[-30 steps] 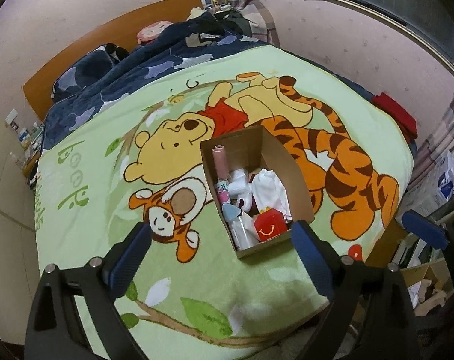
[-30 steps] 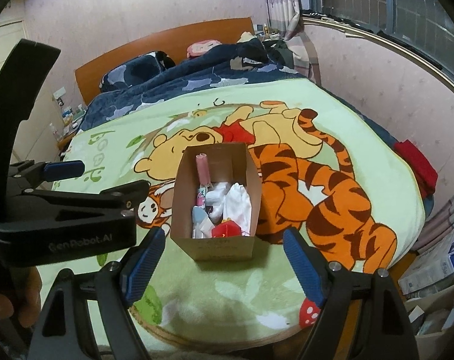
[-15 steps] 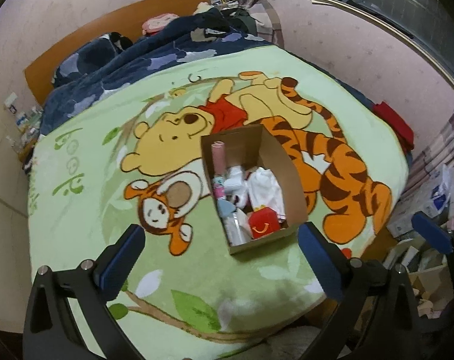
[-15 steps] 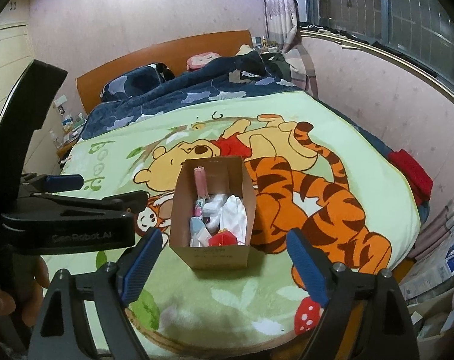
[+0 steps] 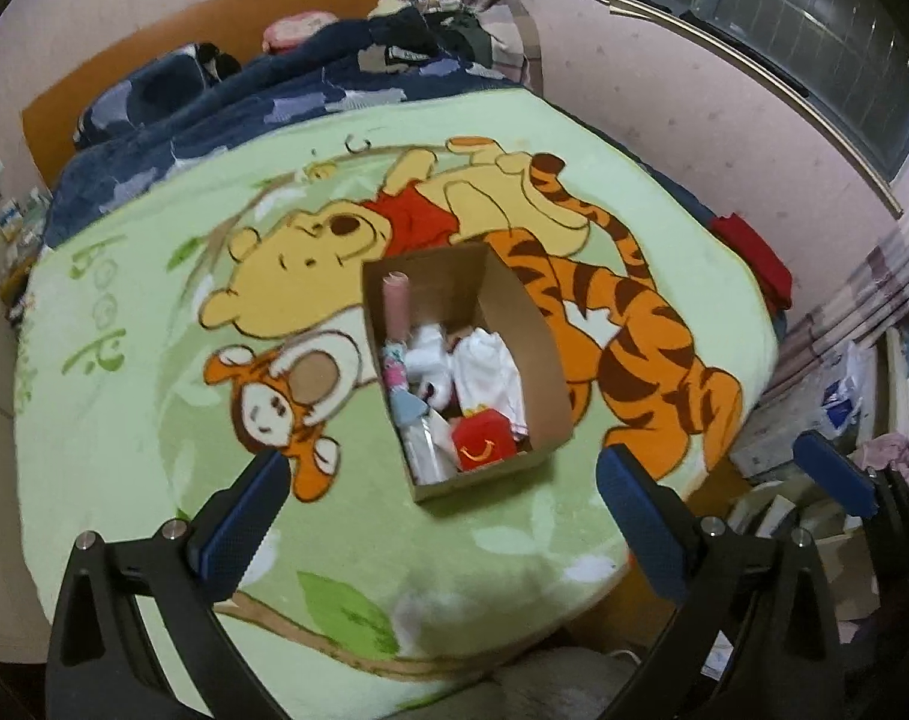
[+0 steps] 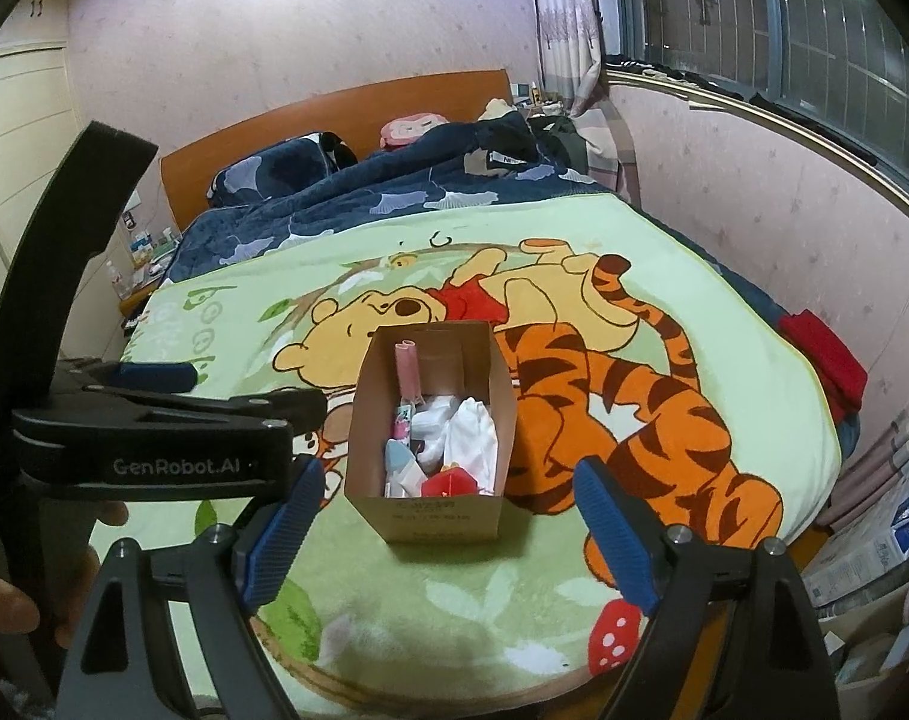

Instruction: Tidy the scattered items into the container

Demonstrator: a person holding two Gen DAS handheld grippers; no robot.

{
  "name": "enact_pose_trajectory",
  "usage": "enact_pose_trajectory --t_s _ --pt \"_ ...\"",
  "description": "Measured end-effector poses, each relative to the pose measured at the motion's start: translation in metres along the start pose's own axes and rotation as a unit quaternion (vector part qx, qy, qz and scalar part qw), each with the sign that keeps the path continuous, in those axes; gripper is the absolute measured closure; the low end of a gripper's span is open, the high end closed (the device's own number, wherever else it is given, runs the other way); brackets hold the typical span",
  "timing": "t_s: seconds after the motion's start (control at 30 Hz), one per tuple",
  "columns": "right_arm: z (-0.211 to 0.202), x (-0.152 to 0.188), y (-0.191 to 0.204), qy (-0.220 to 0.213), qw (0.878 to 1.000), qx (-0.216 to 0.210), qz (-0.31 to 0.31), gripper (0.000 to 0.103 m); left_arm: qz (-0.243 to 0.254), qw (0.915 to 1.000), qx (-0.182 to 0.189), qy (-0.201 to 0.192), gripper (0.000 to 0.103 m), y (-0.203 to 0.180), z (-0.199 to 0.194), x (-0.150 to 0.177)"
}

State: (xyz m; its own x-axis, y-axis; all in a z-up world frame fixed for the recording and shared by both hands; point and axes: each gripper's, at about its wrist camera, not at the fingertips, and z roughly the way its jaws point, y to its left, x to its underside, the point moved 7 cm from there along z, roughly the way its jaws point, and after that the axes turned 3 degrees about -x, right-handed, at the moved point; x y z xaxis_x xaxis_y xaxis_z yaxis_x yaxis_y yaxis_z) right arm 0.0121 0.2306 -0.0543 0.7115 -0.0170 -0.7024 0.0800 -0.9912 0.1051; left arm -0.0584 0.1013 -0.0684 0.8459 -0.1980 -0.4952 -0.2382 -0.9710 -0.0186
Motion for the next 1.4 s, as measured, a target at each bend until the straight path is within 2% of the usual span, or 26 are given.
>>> enact_pose_trajectory --t_s 0.13,0.3,0.4,0.57,0.63,0.77,0.8,0.87,0.97,1.03,1.1,1.3,1.4 --pt "-0.001 -0.003 0.002 -0.006 1.000 0.000 -0.004 0.015 0.003 0.9993 -0.034 -0.012 0.000 0.003 -0.004 -0.006" --pt "-0.004 -0.008 0.006 -0.016 1.000 0.001 -0.009 0.015 -0.002 0.9984 -0.047 -0.033 0.000 0.010 -0.010 -0.013" --pt "-0.007 -0.012 0.008 -0.027 1.000 0.003 -0.013 0.015 -0.017 0.9978 -0.023 -0.060 0.000 0.014 -0.020 -0.018" --pt "-0.016 -0.021 0.010 -0.055 0.998 0.005 -0.018 0.015 -0.036 0.9917 -0.016 -0.123 0.000 0.024 -0.048 -0.031" --pt "-0.018 -0.024 0.011 -0.064 0.998 0.006 -0.018 0.015 -0.041 0.9910 -0.003 -0.127 0.000 0.026 -0.052 -0.036" --pt "-0.022 -0.030 0.012 -0.079 0.997 0.009 -0.022 0.015 -0.052 0.9881 0.054 -0.135 0.000 0.025 -0.057 -0.041" --pt "-0.022 -0.031 0.013 -0.080 0.996 0.009 -0.023 0.015 -0.049 0.9873 0.057 -0.139 0.000 0.025 -0.059 -0.042" --pt "-0.022 -0.033 0.014 -0.083 0.996 0.009 -0.025 0.015 -0.036 0.9878 0.036 -0.147 0.000 0.021 -0.063 -0.043" --pt "-0.022 -0.035 0.015 -0.085 0.996 0.009 -0.027 0.015 -0.007 0.9871 -0.019 -0.159 0.000 0.015 -0.069 -0.043" --pt "-0.022 -0.037 0.017 -0.090 0.995 0.008 -0.030 0.015 0.002 0.9861 -0.005 -0.166 0.000 0.010 -0.073 -0.042" --pt "-0.024 -0.039 0.018 -0.095 0.995 0.008 -0.031 0.015 0.002 0.9858 0.040 -0.163 0.000 0.006 -0.075 -0.039" --pt "-0.019 -0.037 0.019 -0.081 0.996 0.010 -0.031 0.015 0.008 0.9934 0.020 -0.113 0.000 0.005 -0.052 -0.035" --pt "-0.005 -0.031 0.018 -0.050 0.998 0.013 -0.028 0.015 0.010 0.9969 -0.002 -0.078 0.000 0.007 -0.034 -0.029"
